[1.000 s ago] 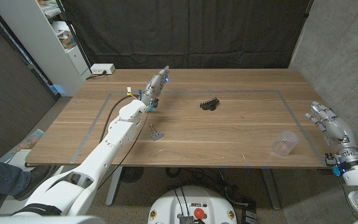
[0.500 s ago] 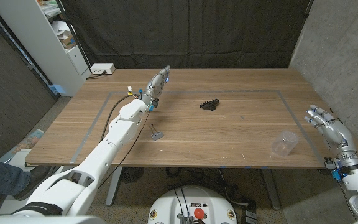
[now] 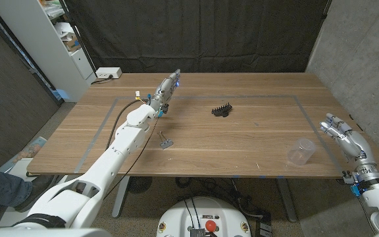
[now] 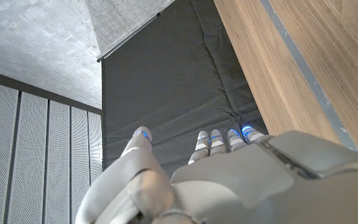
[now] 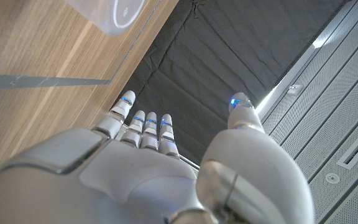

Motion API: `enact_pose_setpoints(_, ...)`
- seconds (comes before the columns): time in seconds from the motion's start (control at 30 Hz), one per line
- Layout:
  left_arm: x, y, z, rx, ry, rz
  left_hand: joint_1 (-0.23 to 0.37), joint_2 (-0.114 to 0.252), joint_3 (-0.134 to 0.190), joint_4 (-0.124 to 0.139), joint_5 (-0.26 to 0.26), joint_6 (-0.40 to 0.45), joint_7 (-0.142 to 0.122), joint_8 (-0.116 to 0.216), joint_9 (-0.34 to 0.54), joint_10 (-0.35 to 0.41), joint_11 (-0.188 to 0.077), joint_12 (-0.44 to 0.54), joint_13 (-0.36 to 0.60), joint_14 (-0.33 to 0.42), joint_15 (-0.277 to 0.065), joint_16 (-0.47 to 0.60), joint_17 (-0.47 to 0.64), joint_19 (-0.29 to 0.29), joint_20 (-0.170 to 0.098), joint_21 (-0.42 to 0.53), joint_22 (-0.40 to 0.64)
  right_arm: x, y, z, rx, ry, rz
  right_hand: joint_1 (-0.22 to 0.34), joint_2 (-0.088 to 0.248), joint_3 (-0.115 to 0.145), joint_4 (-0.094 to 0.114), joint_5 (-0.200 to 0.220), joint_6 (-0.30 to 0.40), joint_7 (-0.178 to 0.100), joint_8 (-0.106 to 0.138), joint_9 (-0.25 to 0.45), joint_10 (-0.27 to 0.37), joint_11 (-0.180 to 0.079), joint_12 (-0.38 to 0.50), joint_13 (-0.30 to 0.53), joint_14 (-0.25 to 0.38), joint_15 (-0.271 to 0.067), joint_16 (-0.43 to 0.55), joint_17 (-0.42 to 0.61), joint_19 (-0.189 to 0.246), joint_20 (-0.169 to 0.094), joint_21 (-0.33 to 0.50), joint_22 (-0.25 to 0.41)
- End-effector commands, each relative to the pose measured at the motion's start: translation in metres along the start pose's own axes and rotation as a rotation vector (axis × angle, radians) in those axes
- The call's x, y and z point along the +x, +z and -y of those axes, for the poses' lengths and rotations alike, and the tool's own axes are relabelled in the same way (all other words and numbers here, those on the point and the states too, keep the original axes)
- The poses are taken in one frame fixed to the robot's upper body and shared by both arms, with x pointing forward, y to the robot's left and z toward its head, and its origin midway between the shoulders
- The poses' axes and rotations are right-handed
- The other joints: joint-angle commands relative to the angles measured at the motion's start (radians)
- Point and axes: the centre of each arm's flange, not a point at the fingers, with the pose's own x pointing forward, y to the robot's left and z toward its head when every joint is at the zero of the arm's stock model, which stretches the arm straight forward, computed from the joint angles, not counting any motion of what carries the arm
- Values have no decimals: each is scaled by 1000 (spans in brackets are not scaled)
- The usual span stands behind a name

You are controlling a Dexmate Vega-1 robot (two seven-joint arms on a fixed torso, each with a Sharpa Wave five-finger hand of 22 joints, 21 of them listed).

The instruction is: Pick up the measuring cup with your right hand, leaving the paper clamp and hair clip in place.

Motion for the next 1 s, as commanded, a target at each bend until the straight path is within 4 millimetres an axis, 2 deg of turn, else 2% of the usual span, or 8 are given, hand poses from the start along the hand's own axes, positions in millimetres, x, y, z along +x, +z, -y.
enact_pose_setpoints(0.03, 1, 4, 3, 7, -10, 1, 3, 11, 0, -4, -3, 1, -1, 6, 3, -3, -1, 6, 2, -6, -4, 5, 2, -22, 7, -5, 3, -8, -3, -8, -19, 4, -1, 10, -18, -10, 2, 15, -9, -17, -6, 5, -5, -14, -1, 1, -5, -4, -1, 3, -5, -2, -2, 5)
enact_pose_setpoints(0.3, 2, 8, 6, 17, -16, 6, 3, 11, 0, -5, -3, 1, -2, 6, 3, -3, -2, 7, 2, -5, -3, 5, 2, -22, 7, -6, 3, -14, -7, -14, -22, 4, -4, 28, -33, -20, 7, 44, -58, -40, -19, 6, -36, -19, -8, 1, -15, -3, -2, 4, -9, -1, 0, 5)
enact_pose_setpoints(1.0, 2, 13, 10, 40, -23, -2, 2, 12, -2, -7, -4, 1, -2, 6, 3, -5, -1, 6, 2, -8, -5, 5, 2, -25, 8, -9, 3, -19, -20, -25, -35, 17, -27, 58, -45, -38, 11, 81, -139, -49, -27, 8, -83, -19, -12, 1, -31, -5, -3, 4, -1, 2, 5, 5)
